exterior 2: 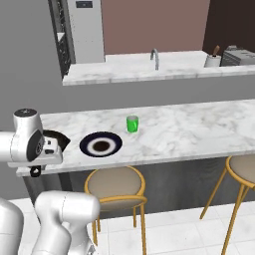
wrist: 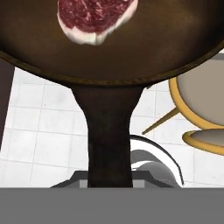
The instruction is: Pick up the pan with the steak in it and place it on the dining table. Then place the steak on the plate.
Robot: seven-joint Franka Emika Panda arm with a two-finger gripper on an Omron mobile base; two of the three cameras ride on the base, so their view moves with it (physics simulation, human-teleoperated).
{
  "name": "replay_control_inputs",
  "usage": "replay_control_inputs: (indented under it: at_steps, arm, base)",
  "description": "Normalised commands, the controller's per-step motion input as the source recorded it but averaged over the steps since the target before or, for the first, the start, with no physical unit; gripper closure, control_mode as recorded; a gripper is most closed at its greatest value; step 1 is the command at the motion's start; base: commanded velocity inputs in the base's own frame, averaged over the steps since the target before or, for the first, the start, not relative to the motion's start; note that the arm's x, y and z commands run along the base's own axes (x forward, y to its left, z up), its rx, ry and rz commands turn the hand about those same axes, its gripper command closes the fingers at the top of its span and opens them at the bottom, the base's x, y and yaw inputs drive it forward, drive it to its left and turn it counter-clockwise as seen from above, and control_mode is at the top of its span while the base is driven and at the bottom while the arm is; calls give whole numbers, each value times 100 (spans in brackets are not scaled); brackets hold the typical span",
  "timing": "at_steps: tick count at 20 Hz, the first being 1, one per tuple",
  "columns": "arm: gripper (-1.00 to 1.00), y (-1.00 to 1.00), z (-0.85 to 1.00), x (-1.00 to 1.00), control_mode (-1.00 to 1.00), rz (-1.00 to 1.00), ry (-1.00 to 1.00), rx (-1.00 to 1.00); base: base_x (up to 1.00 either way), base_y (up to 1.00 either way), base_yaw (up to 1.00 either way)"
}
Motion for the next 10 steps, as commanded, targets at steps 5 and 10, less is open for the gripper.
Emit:
replay_control_inputs:
  at_steps: [5,10]
  arm:
    - [100,14,-16,0,-100,0,2,-1]
    - [100,34,-18,0,-100,-2,-3,-8]
  base:
    - [0,0,0]
    - [0,0,0]
